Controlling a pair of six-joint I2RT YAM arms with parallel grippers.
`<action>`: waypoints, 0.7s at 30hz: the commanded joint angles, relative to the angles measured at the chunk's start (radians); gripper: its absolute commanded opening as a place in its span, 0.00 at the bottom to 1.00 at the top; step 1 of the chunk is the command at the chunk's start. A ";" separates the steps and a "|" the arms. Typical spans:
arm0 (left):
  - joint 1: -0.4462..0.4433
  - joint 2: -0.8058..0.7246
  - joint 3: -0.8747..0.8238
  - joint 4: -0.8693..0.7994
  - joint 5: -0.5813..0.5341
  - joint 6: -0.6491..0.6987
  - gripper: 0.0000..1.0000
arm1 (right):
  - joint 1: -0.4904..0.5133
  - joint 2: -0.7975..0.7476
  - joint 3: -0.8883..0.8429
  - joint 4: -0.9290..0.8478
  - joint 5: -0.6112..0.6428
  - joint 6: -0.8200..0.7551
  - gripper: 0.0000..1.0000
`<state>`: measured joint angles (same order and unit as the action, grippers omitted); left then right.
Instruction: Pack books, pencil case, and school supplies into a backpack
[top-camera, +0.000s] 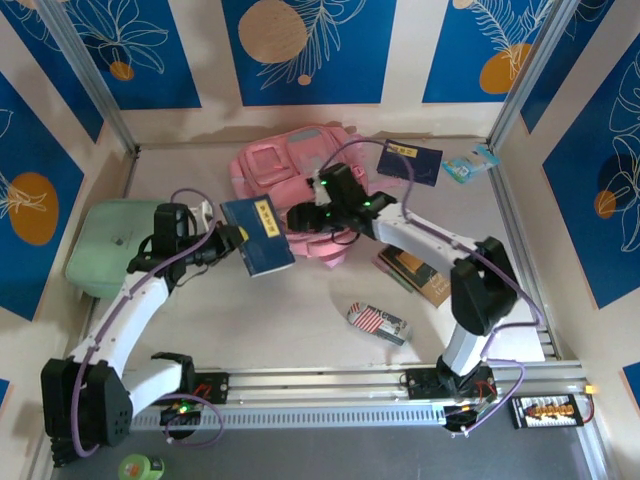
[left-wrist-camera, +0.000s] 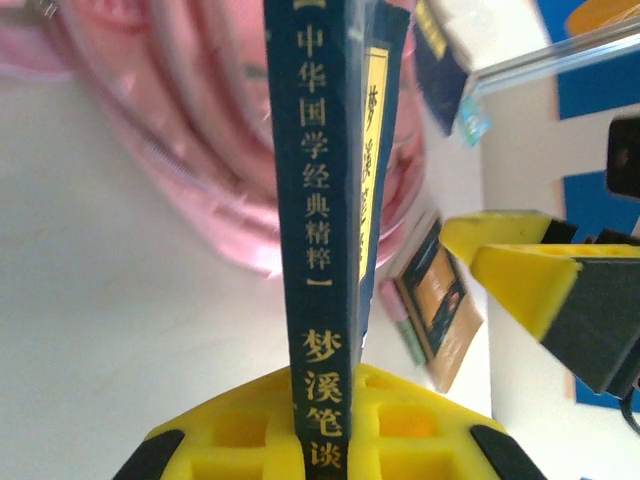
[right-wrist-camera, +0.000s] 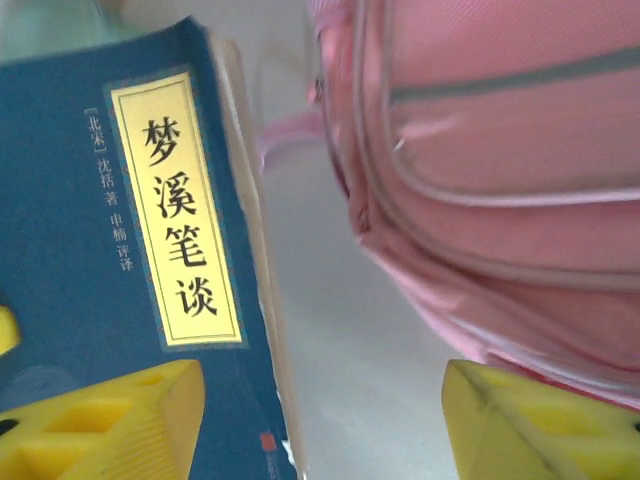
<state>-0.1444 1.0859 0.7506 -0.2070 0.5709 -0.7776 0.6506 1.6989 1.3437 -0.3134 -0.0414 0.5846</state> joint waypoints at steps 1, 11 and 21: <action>-0.013 0.057 0.071 0.304 0.027 -0.132 0.00 | -0.076 -0.068 -0.101 0.160 -0.080 0.158 0.71; -0.064 0.270 0.197 0.684 -0.106 -0.436 0.00 | -0.240 -0.141 -0.361 0.715 -0.361 0.569 0.89; -0.142 0.384 0.288 0.760 -0.148 -0.528 0.00 | -0.198 -0.061 -0.327 0.945 -0.397 0.729 0.93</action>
<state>-0.2691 1.4570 0.9894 0.4446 0.4450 -1.2549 0.4412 1.6047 0.9817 0.5297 -0.4023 1.2419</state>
